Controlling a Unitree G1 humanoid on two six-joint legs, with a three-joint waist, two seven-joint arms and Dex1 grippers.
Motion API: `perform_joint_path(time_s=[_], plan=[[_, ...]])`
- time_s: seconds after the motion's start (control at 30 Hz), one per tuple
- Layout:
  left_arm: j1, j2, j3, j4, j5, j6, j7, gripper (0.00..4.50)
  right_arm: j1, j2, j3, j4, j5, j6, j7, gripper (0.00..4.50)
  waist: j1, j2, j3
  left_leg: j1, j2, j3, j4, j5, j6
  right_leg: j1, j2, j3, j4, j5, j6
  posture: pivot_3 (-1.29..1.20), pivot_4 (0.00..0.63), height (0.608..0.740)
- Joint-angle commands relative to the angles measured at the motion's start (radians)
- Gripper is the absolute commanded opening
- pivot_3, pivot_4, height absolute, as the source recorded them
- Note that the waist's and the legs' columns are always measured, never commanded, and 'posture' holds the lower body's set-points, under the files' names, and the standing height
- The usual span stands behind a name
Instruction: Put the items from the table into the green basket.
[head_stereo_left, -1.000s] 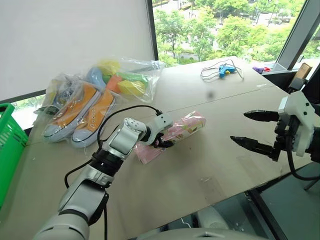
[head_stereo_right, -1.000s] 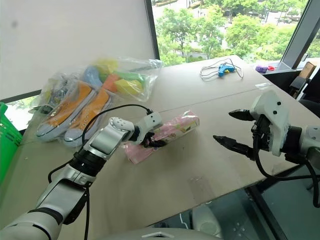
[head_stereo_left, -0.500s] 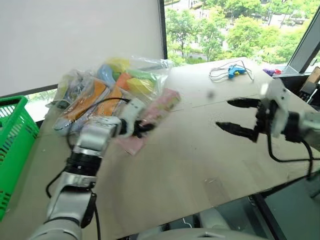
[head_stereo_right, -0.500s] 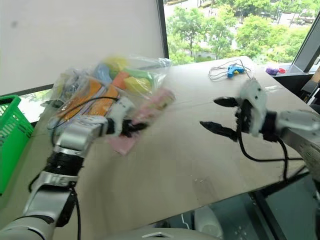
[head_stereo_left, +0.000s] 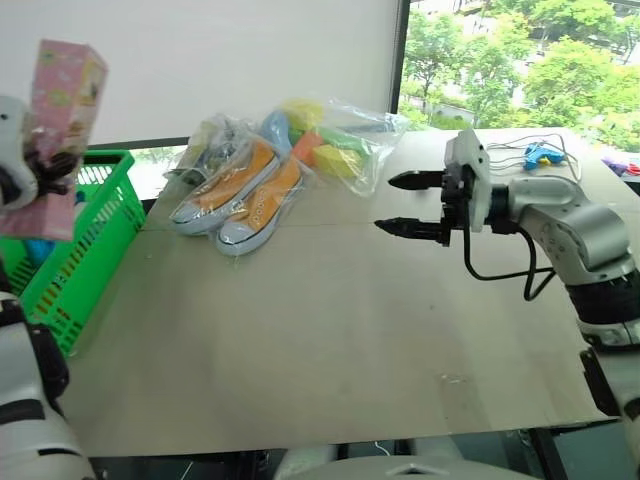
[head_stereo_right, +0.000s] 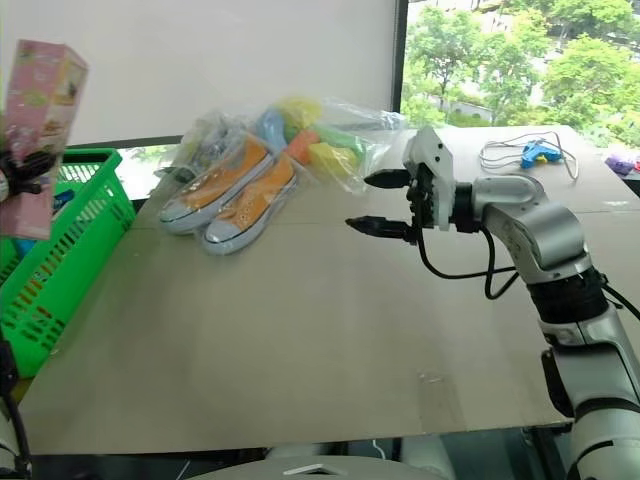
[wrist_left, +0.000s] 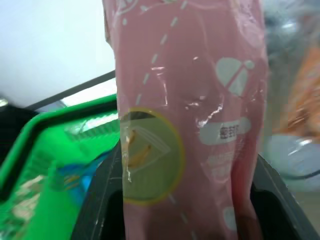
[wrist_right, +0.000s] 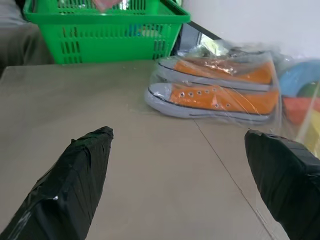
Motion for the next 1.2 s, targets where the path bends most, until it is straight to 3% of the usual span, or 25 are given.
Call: perform_joint_path(time_s=[0.03,0.2,0.43,0.93,1.03,1.13,1.17,1.2], plan=[[-0.060,0.064,-0.010,0.090,0.033,-0.114,-0.004,1.88,-0.036,0.010,-0.012,0.006,-0.019,-0.030,0.045,4.50,0.019,-0.004,-0.002,0.000,0.000,0.000,0.000,0.000,0.000,0.000,0.000,-0.001,0.000,0.000,0.000,0.15,0.000,0.740],[-0.045,0.119,-0.037,0.224,0.097,-0.226,0.078,1.88,-0.027,0.035,-0.059,-0.029,0.020,-0.006,0.060,4.50,0.045,-0.008,-0.004,0.001,0.000,0.000,0.001,-0.002,0.004,0.001,0.000,-0.004,0.002,0.000,0.000,0.15,0.000,0.740],[-0.015,0.114,-0.059,0.301,0.134,-0.255,0.134,1.88,-0.014,0.058,-0.103,-0.089,0.069,0.024,0.044,4.50,0.045,-0.009,-0.004,0.002,0.000,0.001,0.002,-0.002,0.004,0.000,0.000,-0.004,0.007,0.000,0.000,0.13,0.000,0.740],[0.012,0.086,-0.053,0.313,0.120,-0.266,0.135,1.88,-0.001,0.054,-0.105,-0.112,0.069,0.041,0.043,4.50,0.039,-0.009,-0.004,0.003,0.000,0.004,0.002,-0.002,0.004,-0.001,0.001,-0.001,0.011,0.000,0.000,0.12,0.000,0.740],[0.016,0.092,-0.049,0.298,0.111,-0.287,0.109,2.67,-0.002,0.055,-0.107,-0.115,0.072,0.042,0.048,4.50,0.039,-0.009,-0.004,0.003,0.000,0.004,0.002,-0.002,0.004,-0.001,0.001,-0.001,0.011,0.000,0.000,0.13,0.000,0.740],[0.006,0.094,-0.045,0.293,0.116,-0.306,0.170,4.16,-0.003,0.056,-0.110,-0.120,0.080,0.046,0.053,4.50,0.040,-0.010,-0.004,0.003,0.000,0.004,0.002,-0.002,0.004,-0.001,0.001,0.000,0.011,0.000,0.000,0.13,0.000,0.740],[0.010,0.096,-0.051,0.289,0.126,-0.326,0.194,4.48,-0.002,0.056,-0.111,-0.120,0.080,0.046,0.053,4.50,0.040,-0.010,-0.004,0.003,0.000,0.004,0.002,-0.002,0.004,-0.001,0.001,0.000,0.011,0.000,0.000,0.13,0.000,0.740],[0.012,0.095,-0.057,0.284,0.134,-0.348,0.218,4.48,-0.002,0.056,-0.110,-0.118,0.079,0.044,0.055,4.50,0.041,-0.010,-0.004,0.003,0.000,0.004,0.002,-0.002,0.004,-0.002,0.001,0.000,0.012,0.000,0.000,0.13,0.000,0.740]])
